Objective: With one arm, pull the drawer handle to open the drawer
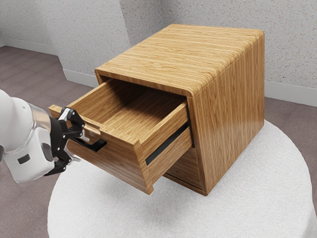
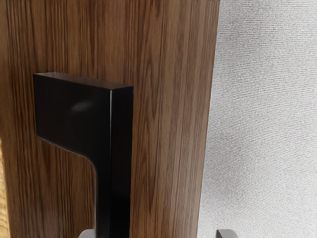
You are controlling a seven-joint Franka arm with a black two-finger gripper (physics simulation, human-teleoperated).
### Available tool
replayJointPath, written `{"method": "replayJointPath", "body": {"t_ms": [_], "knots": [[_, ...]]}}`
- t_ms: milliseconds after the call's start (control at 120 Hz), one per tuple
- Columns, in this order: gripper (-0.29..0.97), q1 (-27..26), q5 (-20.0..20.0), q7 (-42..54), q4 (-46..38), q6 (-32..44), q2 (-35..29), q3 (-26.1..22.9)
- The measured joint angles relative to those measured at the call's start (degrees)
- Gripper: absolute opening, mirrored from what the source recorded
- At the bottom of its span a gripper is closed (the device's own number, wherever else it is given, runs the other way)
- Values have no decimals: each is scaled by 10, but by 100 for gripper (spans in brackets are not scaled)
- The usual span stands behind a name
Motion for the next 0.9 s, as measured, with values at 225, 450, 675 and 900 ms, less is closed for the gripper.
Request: {"method": "replayJointPath", "body": {"t_ms": [225, 450, 675, 900], "knots": [[27, 0, 0, 0, 1, 0, -10, 0], [28, -2, 0, 0, 20, -2, -48, -3], [47, 68, 0, -85, 561, -182, 273, -167], [60, 86, 3, -317, 643, -324, 408, -226]]}}
